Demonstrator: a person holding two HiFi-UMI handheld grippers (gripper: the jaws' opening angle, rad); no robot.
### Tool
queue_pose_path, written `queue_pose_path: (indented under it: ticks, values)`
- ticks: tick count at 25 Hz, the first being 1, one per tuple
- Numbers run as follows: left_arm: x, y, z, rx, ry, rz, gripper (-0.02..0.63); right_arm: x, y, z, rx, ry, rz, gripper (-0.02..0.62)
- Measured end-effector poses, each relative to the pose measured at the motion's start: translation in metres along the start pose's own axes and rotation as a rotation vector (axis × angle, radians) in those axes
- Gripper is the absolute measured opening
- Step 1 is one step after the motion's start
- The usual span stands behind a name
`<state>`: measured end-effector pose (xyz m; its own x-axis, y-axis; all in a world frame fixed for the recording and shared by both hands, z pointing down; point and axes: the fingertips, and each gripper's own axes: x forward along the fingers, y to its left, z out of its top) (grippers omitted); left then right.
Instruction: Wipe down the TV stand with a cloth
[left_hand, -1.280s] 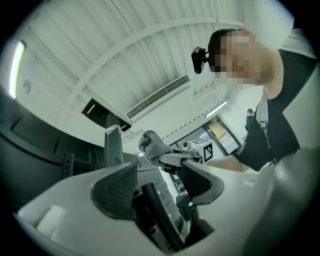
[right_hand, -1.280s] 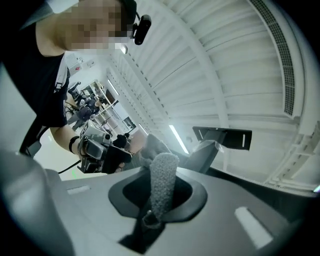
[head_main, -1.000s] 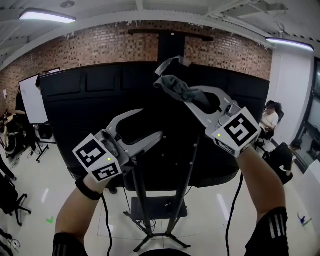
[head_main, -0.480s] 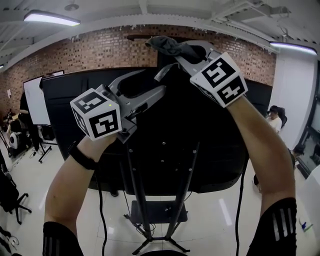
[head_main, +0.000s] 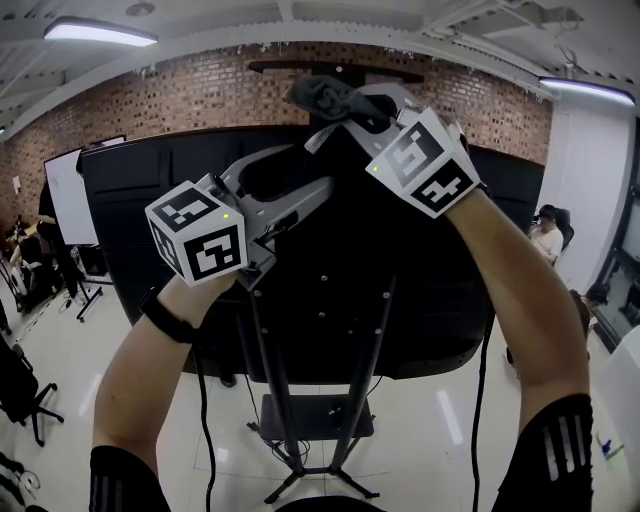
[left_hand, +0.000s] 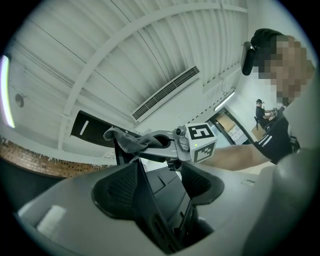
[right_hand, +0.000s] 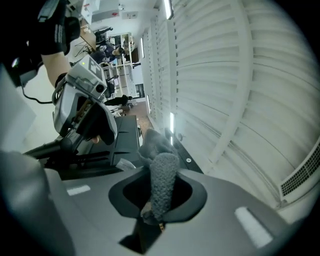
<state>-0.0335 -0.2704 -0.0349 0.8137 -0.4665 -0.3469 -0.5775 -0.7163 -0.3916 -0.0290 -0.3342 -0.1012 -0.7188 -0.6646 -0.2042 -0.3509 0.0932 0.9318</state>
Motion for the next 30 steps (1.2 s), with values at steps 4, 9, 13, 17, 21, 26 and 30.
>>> queue_pose_path:
  ticks: [4, 9, 13, 17, 21, 26, 30]
  values:
    - [-0.015, -0.007, -0.018, -0.036, 0.007, 0.016, 0.296, -0.007, 0.032, -0.005, -0.077, 0.027, 0.028, 0.049]
    - [-0.031, -0.018, -0.039, -0.068, 0.018, 0.023, 0.296, -0.013, 0.077, -0.015, -0.167, 0.042, 0.088, 0.049]
    - [-0.043, -0.031, -0.048, -0.091, 0.011, 0.017, 0.296, -0.021, 0.102, -0.025, -0.181, 0.064, 0.116, 0.049]
    - [-0.052, -0.044, -0.064, -0.101, 0.026, 0.013, 0.293, -0.027, 0.132, -0.039, -0.246, 0.115, 0.15, 0.049]
    - [-0.058, -0.054, -0.083, -0.088, 0.073, 0.01, 0.293, -0.034, 0.166, -0.051, -0.366, 0.177, 0.19, 0.049]
    - [-0.074, -0.067, -0.105, -0.124, 0.068, 0.018, 0.293, -0.042, 0.211, -0.061, -0.411, 0.213, 0.242, 0.049]
    - [-0.081, -0.067, -0.121, -0.152, 0.068, 0.044, 0.293, -0.043, 0.238, -0.073, -0.466, 0.235, 0.285, 0.049]
